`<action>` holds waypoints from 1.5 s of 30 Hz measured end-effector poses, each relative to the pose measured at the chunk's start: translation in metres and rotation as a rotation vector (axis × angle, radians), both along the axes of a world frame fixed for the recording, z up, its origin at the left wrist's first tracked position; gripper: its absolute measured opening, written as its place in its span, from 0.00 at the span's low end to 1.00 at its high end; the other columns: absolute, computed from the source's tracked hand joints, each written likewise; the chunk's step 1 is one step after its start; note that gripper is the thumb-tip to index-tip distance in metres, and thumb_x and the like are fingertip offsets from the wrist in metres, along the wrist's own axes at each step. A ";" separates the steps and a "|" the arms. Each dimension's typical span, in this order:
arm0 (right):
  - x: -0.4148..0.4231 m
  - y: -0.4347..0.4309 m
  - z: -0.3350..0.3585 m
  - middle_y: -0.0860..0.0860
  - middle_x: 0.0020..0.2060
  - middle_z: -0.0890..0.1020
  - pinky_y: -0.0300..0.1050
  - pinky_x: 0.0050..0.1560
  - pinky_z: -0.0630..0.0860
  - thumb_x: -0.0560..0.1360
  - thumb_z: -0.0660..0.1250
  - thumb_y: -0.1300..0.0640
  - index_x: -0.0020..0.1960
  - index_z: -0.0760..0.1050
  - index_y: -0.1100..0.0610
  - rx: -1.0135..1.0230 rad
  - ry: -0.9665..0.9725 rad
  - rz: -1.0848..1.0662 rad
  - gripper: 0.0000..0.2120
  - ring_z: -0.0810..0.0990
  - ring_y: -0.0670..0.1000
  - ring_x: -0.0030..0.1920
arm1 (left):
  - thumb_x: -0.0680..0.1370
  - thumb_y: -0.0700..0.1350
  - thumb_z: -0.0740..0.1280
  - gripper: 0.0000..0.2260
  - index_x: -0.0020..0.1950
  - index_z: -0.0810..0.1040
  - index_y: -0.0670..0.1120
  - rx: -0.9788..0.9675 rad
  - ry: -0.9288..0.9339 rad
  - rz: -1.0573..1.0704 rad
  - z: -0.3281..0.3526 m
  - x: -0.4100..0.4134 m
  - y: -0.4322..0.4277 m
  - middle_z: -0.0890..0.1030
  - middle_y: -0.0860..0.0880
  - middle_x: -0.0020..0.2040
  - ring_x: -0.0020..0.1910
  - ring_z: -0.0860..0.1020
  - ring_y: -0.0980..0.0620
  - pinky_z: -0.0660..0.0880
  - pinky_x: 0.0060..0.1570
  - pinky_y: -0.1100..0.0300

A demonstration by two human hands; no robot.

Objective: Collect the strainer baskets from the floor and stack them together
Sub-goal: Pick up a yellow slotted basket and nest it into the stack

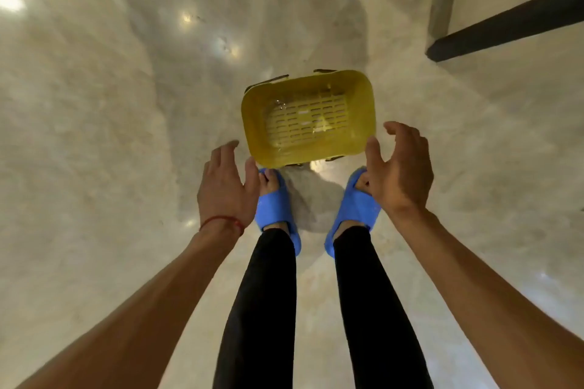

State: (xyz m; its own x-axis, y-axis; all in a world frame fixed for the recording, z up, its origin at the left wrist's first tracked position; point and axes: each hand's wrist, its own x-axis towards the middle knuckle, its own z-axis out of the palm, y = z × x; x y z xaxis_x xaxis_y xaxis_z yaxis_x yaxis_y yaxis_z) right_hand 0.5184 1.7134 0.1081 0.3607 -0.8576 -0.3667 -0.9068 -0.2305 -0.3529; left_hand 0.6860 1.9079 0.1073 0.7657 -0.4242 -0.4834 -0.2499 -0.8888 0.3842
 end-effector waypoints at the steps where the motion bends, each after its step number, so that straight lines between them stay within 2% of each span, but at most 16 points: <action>1: 0.001 -0.005 -0.025 0.50 0.63 0.77 0.53 0.54 0.74 0.79 0.62 0.44 0.67 0.72 0.54 0.009 -0.015 -0.019 0.21 0.74 0.54 0.63 | 0.81 0.53 0.59 0.20 0.72 0.67 0.48 -0.030 0.002 0.029 -0.026 0.004 -0.001 0.71 0.49 0.69 0.65 0.72 0.47 0.70 0.60 0.51; 5: 0.006 -0.027 -0.108 0.51 0.67 0.73 0.50 0.58 0.72 0.80 0.60 0.43 0.72 0.67 0.55 0.014 -0.056 -0.077 0.25 0.72 0.53 0.66 | 0.80 0.54 0.61 0.25 0.74 0.63 0.46 -0.163 0.014 0.182 -0.115 0.016 -0.011 0.68 0.48 0.72 0.68 0.70 0.48 0.68 0.67 0.51; 8: 0.013 -0.039 -0.151 0.52 0.65 0.75 0.43 0.60 0.71 0.81 0.59 0.44 0.71 0.69 0.57 0.091 -0.193 -0.112 0.24 0.74 0.50 0.64 | 0.80 0.56 0.61 0.24 0.73 0.65 0.48 -0.299 0.079 0.334 -0.157 0.019 -0.020 0.72 0.50 0.69 0.64 0.74 0.52 0.73 0.63 0.51; 10: 0.018 -0.042 -0.165 0.48 0.56 0.80 0.34 0.54 0.72 0.84 0.57 0.46 0.68 0.71 0.58 0.142 -0.302 -0.148 0.20 0.78 0.40 0.55 | 0.81 0.57 0.60 0.20 0.69 0.68 0.48 -0.354 0.065 0.354 -0.171 0.017 -0.026 0.78 0.51 0.61 0.56 0.77 0.53 0.75 0.57 0.55; 12: 0.019 -0.042 -0.174 0.41 0.43 0.78 0.27 0.40 0.70 0.85 0.54 0.49 0.62 0.74 0.58 0.141 -0.347 -0.192 0.16 0.77 0.33 0.41 | 0.82 0.54 0.60 0.16 0.66 0.71 0.47 -0.375 0.028 0.394 -0.177 0.014 -0.033 0.80 0.52 0.52 0.49 0.78 0.56 0.73 0.50 0.64; 14: 0.020 -0.040 -0.178 0.41 0.37 0.76 0.28 0.34 0.67 0.86 0.52 0.50 0.58 0.74 0.59 0.113 -0.363 -0.206 0.16 0.76 0.35 0.36 | 0.83 0.52 0.59 0.14 0.63 0.73 0.45 -0.387 -0.009 0.473 -0.178 0.009 -0.041 0.80 0.53 0.48 0.46 0.77 0.56 0.71 0.45 0.69; 19: 0.021 -0.036 -0.162 0.46 0.31 0.71 0.31 0.31 0.63 0.87 0.51 0.54 0.47 0.71 0.58 0.091 -0.324 -0.208 0.15 0.71 0.38 0.30 | 0.84 0.52 0.56 0.15 0.61 0.75 0.44 -0.300 -0.013 0.561 -0.156 0.001 -0.049 0.79 0.53 0.45 0.40 0.74 0.63 0.65 0.38 0.78; 21: 0.017 -0.035 -0.143 0.46 0.30 0.71 0.32 0.31 0.63 0.86 0.51 0.53 0.46 0.71 0.58 0.097 -0.302 -0.210 0.16 0.71 0.39 0.31 | 0.84 0.51 0.56 0.14 0.59 0.75 0.43 -0.281 -0.010 0.595 -0.134 -0.002 -0.048 0.77 0.57 0.41 0.39 0.74 0.68 0.64 0.37 0.79; 23: 0.013 -0.034 -0.114 0.44 0.31 0.72 0.30 0.32 0.63 0.86 0.51 0.53 0.48 0.73 0.58 0.096 -0.294 -0.211 0.16 0.73 0.37 0.32 | 0.84 0.50 0.56 0.14 0.56 0.76 0.42 -0.269 -0.014 0.614 -0.103 -0.005 -0.046 0.76 0.55 0.39 0.37 0.72 0.62 0.64 0.36 0.75; 29: -0.010 -0.028 0.015 0.51 0.29 0.72 0.35 0.29 0.63 0.86 0.51 0.54 0.43 0.70 0.58 0.115 -0.321 -0.246 0.16 0.68 0.42 0.28 | 0.84 0.50 0.55 0.14 0.55 0.78 0.45 -0.225 0.001 0.575 0.021 -0.017 -0.050 0.77 0.54 0.42 0.38 0.72 0.60 0.65 0.39 0.68; 32: -0.026 -0.028 0.083 0.50 0.28 0.71 0.34 0.28 0.63 0.86 0.51 0.54 0.42 0.68 0.59 0.105 -0.307 -0.286 0.17 0.69 0.42 0.28 | 0.84 0.51 0.55 0.15 0.56 0.78 0.46 -0.250 0.018 0.531 0.091 -0.023 -0.057 0.77 0.58 0.41 0.39 0.75 0.64 0.68 0.40 0.69; 33: -0.032 -0.028 0.105 0.49 0.28 0.71 0.33 0.28 0.63 0.86 0.52 0.54 0.42 0.68 0.59 0.097 -0.301 -0.304 0.17 0.70 0.42 0.28 | 0.84 0.51 0.55 0.15 0.57 0.78 0.46 -0.260 0.026 0.508 0.113 -0.025 -0.060 0.78 0.56 0.42 0.40 0.76 0.64 0.69 0.43 0.66; 36: -0.051 -0.025 0.167 0.48 0.29 0.73 0.32 0.30 0.64 0.86 0.52 0.53 0.43 0.70 0.58 0.087 -0.292 -0.419 0.16 0.73 0.41 0.30 | 0.84 0.52 0.55 0.15 0.61 0.78 0.47 -0.286 0.060 0.444 0.173 -0.030 -0.072 0.79 0.55 0.47 0.45 0.77 0.55 0.70 0.48 0.61; 39: -0.066 -0.020 0.225 0.45 0.31 0.74 0.41 0.32 0.61 0.86 0.52 0.53 0.46 0.72 0.58 0.057 -0.279 -0.540 0.16 0.73 0.42 0.31 | 0.84 0.51 0.56 0.15 0.62 0.78 0.48 -0.324 0.091 0.344 0.229 -0.033 -0.088 0.79 0.56 0.49 0.48 0.76 0.54 0.70 0.51 0.61; 43: -0.088 -0.009 0.296 0.45 0.32 0.74 0.31 0.33 0.66 0.86 0.52 0.53 0.45 0.71 0.57 0.005 -0.341 -0.699 0.15 0.75 0.38 0.34 | 0.84 0.51 0.56 0.16 0.59 0.79 0.45 -0.366 0.096 0.191 0.293 -0.039 -0.105 0.82 0.47 0.48 0.47 0.77 0.50 0.73 0.50 0.56; 45: -0.105 -0.004 0.327 0.45 0.33 0.75 0.31 0.33 0.66 0.86 0.52 0.52 0.46 0.72 0.57 0.001 -0.348 -0.796 0.16 0.75 0.39 0.36 | 0.84 0.52 0.55 0.16 0.58 0.79 0.45 -0.391 0.104 0.115 0.323 -0.049 -0.116 0.82 0.47 0.47 0.46 0.77 0.50 0.72 0.48 0.57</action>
